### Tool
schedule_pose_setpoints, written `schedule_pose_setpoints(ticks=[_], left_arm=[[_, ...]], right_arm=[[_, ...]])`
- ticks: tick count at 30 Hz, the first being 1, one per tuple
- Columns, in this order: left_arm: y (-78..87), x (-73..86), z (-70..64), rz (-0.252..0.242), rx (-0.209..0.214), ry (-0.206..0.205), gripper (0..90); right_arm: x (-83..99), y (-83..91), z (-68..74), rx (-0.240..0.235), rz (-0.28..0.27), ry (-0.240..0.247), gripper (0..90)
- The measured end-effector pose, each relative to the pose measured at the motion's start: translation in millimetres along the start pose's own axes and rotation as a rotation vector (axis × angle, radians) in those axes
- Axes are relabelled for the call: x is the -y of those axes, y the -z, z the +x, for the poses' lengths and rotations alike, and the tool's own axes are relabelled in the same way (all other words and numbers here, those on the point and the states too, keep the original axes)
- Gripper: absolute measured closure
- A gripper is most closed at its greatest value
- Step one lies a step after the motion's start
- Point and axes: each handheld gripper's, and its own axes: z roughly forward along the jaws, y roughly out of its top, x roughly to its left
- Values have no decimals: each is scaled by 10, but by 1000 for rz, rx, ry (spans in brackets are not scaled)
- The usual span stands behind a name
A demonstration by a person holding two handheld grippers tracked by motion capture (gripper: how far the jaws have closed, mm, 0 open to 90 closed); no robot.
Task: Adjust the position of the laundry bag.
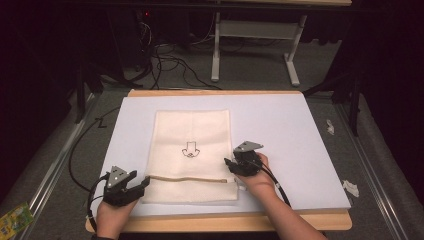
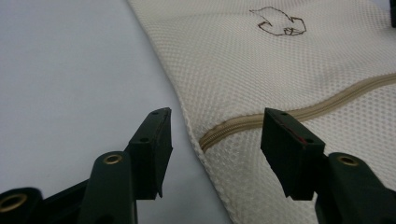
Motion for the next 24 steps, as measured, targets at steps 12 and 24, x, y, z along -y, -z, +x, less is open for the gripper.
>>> schedule_pose_setpoints(ticks=[12,24], left_arm=[[-5,-1,-32,-10,21,25,428],[-167,-62,-323,46,91,-32,533]], right_arm=[[-8,-24,64,-16,21,76,888],[174,200,-168,2,6,34,887]])
